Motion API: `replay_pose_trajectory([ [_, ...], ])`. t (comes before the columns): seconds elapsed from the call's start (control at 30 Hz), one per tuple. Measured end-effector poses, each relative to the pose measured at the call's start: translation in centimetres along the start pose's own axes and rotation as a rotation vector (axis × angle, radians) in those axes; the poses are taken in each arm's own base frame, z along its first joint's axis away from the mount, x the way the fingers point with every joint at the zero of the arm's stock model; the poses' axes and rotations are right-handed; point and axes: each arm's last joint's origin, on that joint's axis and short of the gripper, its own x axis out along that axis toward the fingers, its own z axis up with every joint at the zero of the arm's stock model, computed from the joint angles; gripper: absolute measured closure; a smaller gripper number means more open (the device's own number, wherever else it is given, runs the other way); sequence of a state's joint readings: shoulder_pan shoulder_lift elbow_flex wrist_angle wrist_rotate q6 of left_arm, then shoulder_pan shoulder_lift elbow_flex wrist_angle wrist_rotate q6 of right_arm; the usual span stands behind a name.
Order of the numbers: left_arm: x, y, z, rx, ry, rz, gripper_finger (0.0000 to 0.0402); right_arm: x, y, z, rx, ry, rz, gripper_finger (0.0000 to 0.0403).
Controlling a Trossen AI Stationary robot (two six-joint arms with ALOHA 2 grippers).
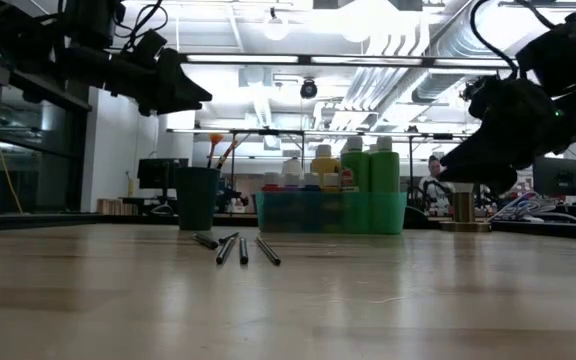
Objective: Pick & Place Paint Supplies
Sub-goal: Put the silver black paint brush into the blue cup
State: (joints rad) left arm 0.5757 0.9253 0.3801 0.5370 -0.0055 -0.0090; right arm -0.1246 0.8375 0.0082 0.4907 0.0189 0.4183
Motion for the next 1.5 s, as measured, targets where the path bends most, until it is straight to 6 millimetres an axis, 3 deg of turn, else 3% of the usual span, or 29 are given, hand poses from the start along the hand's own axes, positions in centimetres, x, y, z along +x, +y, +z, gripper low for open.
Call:
replay_pose_trajectory([
  [0.37, 0.1, -0.3, -0.3, -0.055, 0.073, -0.085, 0.0142, 0.0, 0.1, -0.2, -0.106, 0.038, 0.053, 0.0218],
  [0.67, 1.0, -0.9, 3.2, 0.014, 0.318, -0.131, 0.0142, 0.0, 0.1, -0.3, -0.105, 0.037, 0.047, 0.0218],
  [0.83, 0.6, -2.8, 4.1, 0.127, 0.494, -0.259, 0.0142, -0.1, -1.1, 0.1, 0.022, -0.125, -0.337, 0.0218],
  [0.97, 0.4, -3.6, 4.0, 0.112, 0.549, -0.279, 0.0142, -0.4, -1.5, 0.4, 0.011, -0.205, -0.510, 0.0218],
  [1.5, 0.2, -5.7, 4.0, 0.070, 0.551, -0.350, 0.0142, -0.4, -1.6, 0.3, 0.012, -0.212, -0.534, 0.0218],
])
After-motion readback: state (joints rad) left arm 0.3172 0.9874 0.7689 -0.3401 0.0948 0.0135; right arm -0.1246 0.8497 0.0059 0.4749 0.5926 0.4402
